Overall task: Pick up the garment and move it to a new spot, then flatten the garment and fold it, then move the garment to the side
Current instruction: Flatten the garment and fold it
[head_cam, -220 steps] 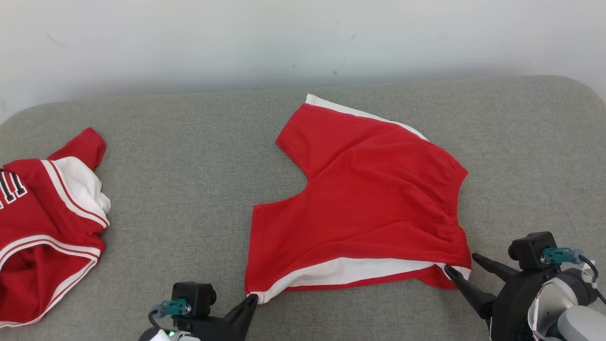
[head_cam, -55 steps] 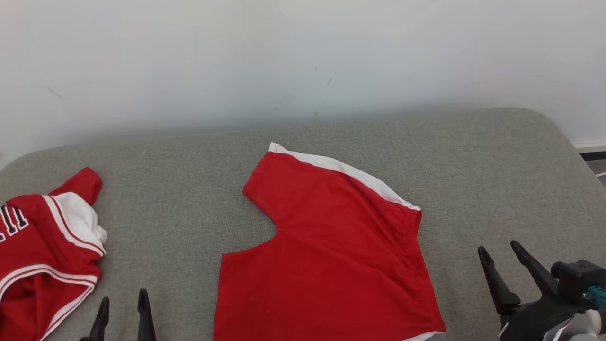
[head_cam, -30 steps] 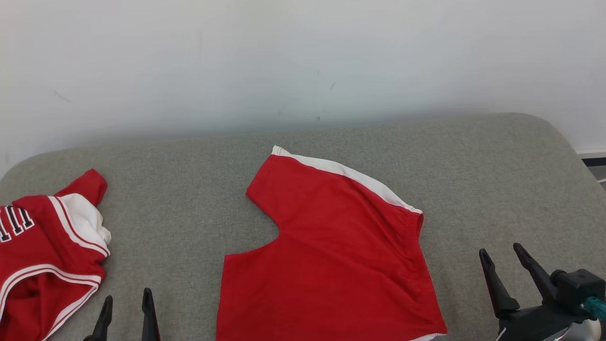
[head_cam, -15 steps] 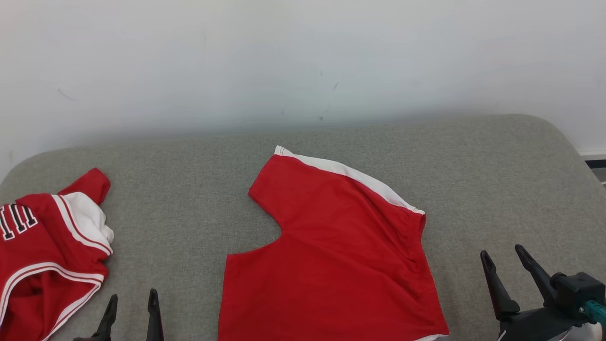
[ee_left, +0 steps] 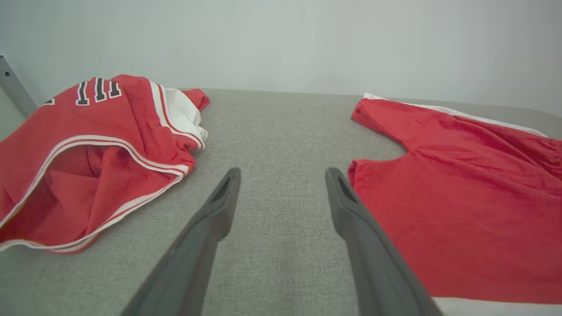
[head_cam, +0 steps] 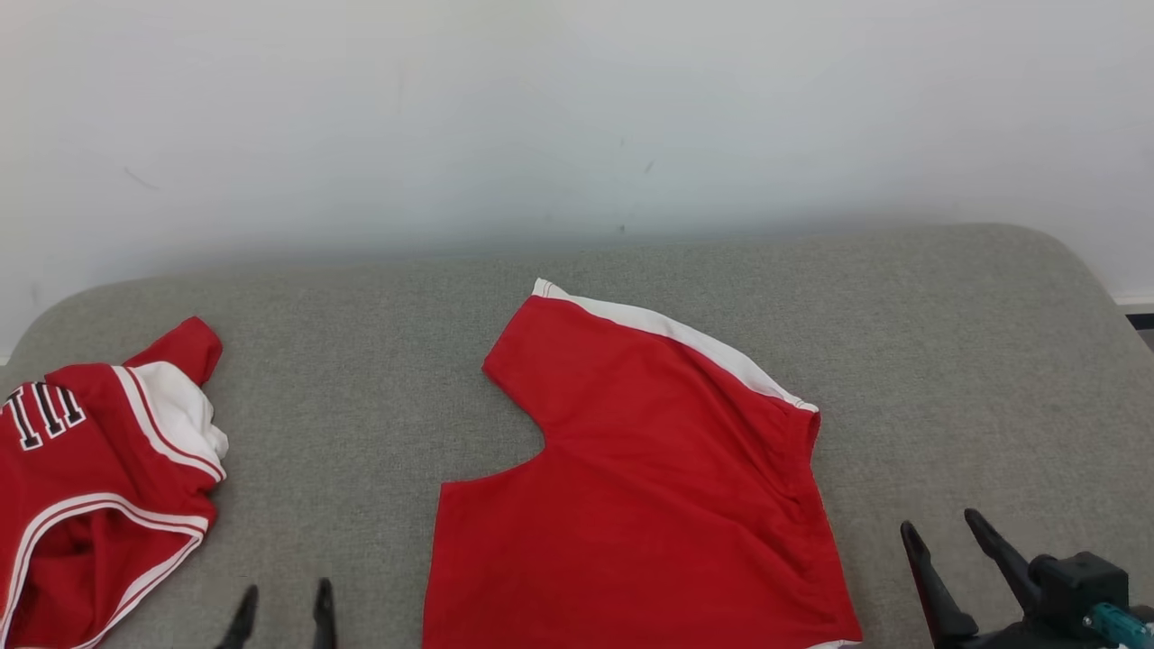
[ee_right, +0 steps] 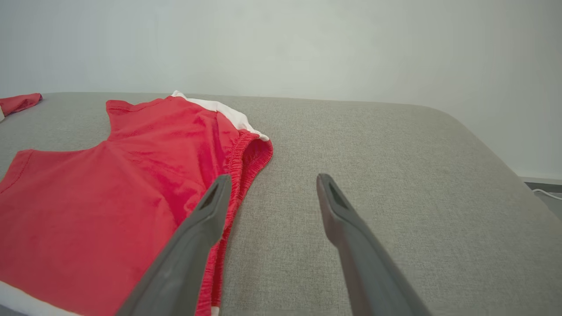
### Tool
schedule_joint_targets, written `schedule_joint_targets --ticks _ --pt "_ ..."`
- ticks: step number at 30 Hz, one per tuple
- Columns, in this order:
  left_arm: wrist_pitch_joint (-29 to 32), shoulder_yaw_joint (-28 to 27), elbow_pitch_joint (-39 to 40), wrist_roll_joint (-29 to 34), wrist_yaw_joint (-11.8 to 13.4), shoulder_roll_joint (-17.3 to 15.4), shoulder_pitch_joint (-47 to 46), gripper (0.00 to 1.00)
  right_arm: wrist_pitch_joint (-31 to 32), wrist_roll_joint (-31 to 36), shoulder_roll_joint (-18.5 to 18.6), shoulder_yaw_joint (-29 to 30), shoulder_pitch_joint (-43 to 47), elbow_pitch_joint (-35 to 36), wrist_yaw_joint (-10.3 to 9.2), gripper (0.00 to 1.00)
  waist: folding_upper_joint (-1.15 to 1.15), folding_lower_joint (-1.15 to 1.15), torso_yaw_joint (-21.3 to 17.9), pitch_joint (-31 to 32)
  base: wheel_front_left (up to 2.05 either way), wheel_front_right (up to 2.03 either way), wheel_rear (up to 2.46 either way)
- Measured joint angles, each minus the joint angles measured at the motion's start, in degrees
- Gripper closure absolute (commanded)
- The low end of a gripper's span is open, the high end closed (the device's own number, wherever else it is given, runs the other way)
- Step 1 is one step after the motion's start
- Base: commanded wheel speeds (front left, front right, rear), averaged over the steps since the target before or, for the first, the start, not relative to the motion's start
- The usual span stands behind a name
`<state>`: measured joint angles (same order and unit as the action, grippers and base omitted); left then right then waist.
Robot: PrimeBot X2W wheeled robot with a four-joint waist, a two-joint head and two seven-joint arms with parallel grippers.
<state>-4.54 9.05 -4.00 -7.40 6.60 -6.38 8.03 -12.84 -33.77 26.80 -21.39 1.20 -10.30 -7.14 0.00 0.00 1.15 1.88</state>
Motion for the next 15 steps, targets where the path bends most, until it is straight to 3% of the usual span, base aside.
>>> schedule_joint_targets --ticks 15 --pt "9.12 7.11 -1.21 -2.75 -7.21 0.63 2.74 0.0 7.65 -3.82 -0.22 -3.37 3.93 2.26 1.62 0.0 0.0 0.0 1.25 -1.06 0.0 0.0 0.0"
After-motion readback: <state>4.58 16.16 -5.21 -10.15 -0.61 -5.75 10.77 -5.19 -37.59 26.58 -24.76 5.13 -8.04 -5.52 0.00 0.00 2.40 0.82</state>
